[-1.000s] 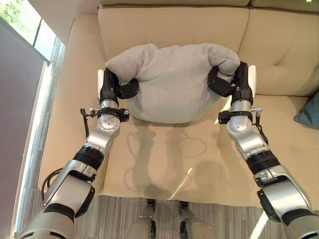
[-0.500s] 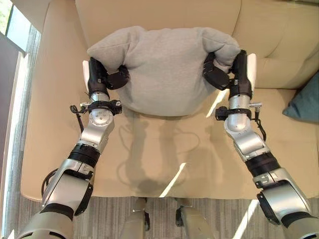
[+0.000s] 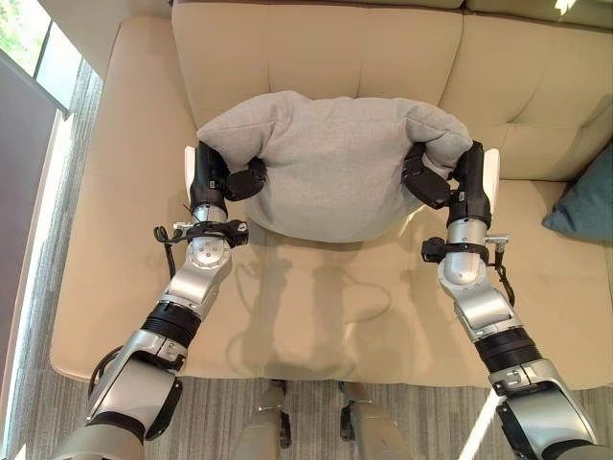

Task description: Pick up all the scattered cushions and arrange them neatly on the sofa.

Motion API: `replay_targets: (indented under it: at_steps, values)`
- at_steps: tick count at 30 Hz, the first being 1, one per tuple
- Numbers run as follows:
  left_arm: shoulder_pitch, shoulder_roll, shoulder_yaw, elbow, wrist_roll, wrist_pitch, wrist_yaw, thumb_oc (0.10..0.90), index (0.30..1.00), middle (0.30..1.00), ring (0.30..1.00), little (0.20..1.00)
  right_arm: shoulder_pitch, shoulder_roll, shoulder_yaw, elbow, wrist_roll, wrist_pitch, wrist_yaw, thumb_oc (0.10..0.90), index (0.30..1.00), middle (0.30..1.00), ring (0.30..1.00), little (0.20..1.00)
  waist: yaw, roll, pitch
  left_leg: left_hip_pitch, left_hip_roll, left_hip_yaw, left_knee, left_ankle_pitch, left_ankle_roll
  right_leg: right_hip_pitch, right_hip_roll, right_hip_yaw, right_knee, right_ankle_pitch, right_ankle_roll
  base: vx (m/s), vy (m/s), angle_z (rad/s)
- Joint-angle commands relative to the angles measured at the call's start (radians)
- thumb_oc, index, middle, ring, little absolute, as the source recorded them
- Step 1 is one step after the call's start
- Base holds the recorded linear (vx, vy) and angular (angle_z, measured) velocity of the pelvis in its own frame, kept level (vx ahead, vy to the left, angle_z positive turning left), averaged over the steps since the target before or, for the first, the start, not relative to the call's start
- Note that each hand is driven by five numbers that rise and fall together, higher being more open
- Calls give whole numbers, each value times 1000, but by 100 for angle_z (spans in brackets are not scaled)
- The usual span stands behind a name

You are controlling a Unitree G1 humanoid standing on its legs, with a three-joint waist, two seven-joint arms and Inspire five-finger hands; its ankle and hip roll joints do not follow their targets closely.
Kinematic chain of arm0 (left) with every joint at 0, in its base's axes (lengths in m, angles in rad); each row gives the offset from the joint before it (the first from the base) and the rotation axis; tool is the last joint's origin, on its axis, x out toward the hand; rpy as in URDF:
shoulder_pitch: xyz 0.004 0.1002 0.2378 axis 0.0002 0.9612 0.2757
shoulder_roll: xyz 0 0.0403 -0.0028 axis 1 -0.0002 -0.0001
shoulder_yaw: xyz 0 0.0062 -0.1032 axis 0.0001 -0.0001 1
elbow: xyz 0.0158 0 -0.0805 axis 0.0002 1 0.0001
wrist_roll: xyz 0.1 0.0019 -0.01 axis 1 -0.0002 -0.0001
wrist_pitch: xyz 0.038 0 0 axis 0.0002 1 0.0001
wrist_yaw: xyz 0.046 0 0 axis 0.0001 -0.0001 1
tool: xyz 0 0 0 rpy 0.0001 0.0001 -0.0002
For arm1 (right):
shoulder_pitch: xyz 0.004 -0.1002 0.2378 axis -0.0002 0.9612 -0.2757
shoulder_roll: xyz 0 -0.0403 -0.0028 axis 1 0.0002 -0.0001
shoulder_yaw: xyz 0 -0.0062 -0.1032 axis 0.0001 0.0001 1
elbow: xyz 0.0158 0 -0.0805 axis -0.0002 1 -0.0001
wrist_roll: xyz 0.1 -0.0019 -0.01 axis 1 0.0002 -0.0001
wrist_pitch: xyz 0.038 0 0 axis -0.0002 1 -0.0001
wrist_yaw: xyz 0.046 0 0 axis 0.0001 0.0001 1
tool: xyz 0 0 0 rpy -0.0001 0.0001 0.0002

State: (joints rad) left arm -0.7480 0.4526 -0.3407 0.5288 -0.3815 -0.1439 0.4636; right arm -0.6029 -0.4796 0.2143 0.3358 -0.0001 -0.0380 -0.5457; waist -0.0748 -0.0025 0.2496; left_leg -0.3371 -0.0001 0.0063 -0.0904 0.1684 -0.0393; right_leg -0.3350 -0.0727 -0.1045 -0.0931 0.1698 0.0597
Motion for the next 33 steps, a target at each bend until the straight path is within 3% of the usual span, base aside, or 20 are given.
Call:
replay_targets:
  at_steps: [1, 3, 4, 5, 9, 13, 16, 20, 26, 29, 33]
  values:
    - [-93, -2, -7, -72, 75, -99, -23, 400, 300, 300, 300, 300, -38, 14, -53, -112, -39, -87, -9, 400, 300, 300, 300, 300, -5, -18, -133, 45, -4, 24, 3, -123, -30, 10, -35, 5, 6, -79, 96, -34, 1, 1]
    - [-99, 2, -12, -59, 78, -97, -23, 400, 300, 300, 300, 300, -45, 13, -44, -93, -33, -87, -8, 400, 300, 300, 300, 300, -5, -20, -134, 40, -4, 27, 3, -121, -30, 2, -36, 6, 6, -76, 96, 0, 0, 0]
    - [-110, 9, -15, -33, 78, -94, -20, 510, 465, 465, 465, 465, -58, 10, -28, -58, -24, -84, -3, 400, 300, 300, 300, 300, -5, -22, -137, 35, -3, 30, 3, -119, -32, -5, -36, 7, 6, -73, 97, 0, 0, 0]
    - [-124, 17, -16, -2, 77, -91, -13, 800, 900, 900, 900, 900, -81, -2, -11, -20, -19, -76, -2, 800, 900, 900, 900, 900, -3, -24, -140, 32, -1, 31, 3, -117, -33, -8, -36, 6, 6, -72, 97, 0, 0, 0]
    - [-160, 110, 13, 108, 74, -65, -17, 800, 900, 900, 900, 900, -194, -127, 18, 117, -12, -34, -4, 800, 900, 900, 900, 900, 10, -25, -145, 32, 2, 32, 3, -114, -38, -2, -31, -5, 6, -74, 97, 5, -40, -2]
    - [-60, 216, 111, 175, 68, -40, -32, 800, 900, 900, 900, 900, -153, -248, -38, 217, 8, 0, 8, 800, 900, 900, 900, 900, 24, -27, -157, 51, 7, 26, 3, -118, -40, 23, -28, -20, 6, -85, 98, 52, -38, 2]
    - [-5, 251, 160, 173, 39, -42, -43, 800, 900, 900, 900, 900, -144, -305, -63, 296, 51, 6, 23, 800, 900, 900, 900, 900, 29, -29, -167, 50, 12, 20, 3, -117, -42, 23, -23, -26, 6, -89, 97, 39, -49, 16]
    - [55, 246, 180, 114, 46, -53, -54, 800, 900, 900, 900, 900, -78, -290, -110, 273, 73, -4, 31, 800, 900, 900, 900, 900, 31, -30, -171, 58, 15, 17, 3, -120, -43, 34, -21, -29, 6, -96, 96, 41, -20, 7]
    - [288, 153, 263, -33, 54, -69, -87, 800, 900, 900, 900, 900, 150, -217, -208, 161, 43, -24, 76, 800, 900, 900, 900, 900, 38, -36, -179, 101, 19, 11, 3, -133, -42, 82, -19, -37, 6, -116, 93, 70, -23, 1]
    - [504, 41, 332, -103, 45, -64, -140, 800, 900, 900, 900, 900, 332, -146, -260, 130, 6, -32, 136, 800, 900, 900, 900, 900, 44, -39, -175, 141, 22, 8, 3, -143, -38, 123, -18, -43, 6, -131, 92, 63, -22, -2]
    - [700, -48, 373, -49, 48, -31, -213, 800, 900, 900, 900, 900, 495, -62, -295, 149, -43, -34, 189, 800, 900, 900, 900, 900, 48, -39, -174, 184, 25, 11, 3, -153, -34, 169, -18, -47, 6, -143, 92, 57, -15, 1]
